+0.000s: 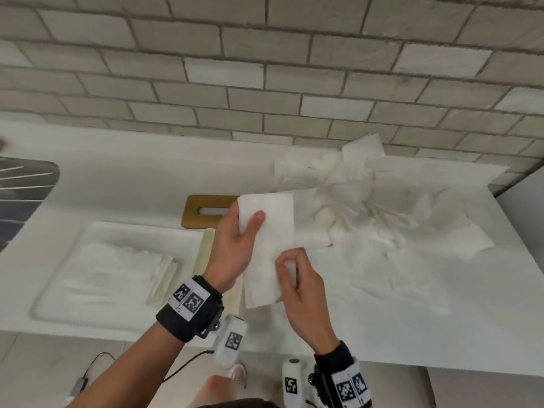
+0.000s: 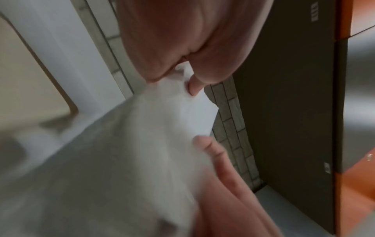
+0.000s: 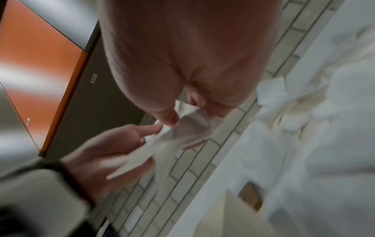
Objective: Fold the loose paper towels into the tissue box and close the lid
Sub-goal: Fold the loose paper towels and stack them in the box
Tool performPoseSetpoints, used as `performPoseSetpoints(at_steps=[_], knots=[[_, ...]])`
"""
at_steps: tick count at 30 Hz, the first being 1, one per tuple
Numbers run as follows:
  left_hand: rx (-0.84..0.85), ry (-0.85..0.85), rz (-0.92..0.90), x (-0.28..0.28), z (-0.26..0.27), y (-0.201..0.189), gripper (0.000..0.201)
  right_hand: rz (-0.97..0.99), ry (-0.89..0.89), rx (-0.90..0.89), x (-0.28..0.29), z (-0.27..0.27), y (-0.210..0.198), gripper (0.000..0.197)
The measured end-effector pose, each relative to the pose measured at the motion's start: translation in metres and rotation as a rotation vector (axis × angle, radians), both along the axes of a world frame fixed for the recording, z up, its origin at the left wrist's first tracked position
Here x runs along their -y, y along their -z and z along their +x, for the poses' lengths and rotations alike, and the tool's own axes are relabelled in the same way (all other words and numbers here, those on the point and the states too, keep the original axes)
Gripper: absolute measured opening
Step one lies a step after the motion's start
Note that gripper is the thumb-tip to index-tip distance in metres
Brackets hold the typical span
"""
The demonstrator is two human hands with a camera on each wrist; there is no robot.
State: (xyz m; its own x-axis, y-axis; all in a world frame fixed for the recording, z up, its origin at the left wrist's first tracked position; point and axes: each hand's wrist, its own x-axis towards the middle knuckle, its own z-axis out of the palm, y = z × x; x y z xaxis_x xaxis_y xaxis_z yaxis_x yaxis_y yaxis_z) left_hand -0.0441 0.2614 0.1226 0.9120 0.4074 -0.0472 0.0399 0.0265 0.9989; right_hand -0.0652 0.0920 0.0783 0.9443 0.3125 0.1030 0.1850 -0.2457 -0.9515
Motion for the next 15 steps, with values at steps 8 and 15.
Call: performPoseSetpoints(at_steps=[8, 15], knots=[[-0.222, 0.152, 0.593, -0.125, 0.011, 0.033, 0.024, -0.296, -0.056, -0.183, -0.078, -0.033, 0.022, 0.013], [-0.210, 0.434, 0.937, -0.147, 0.018, 0.074, 0.050, -0.653, -0.242, -0.404, -0.124, -0.026, 0.045, 0.026]])
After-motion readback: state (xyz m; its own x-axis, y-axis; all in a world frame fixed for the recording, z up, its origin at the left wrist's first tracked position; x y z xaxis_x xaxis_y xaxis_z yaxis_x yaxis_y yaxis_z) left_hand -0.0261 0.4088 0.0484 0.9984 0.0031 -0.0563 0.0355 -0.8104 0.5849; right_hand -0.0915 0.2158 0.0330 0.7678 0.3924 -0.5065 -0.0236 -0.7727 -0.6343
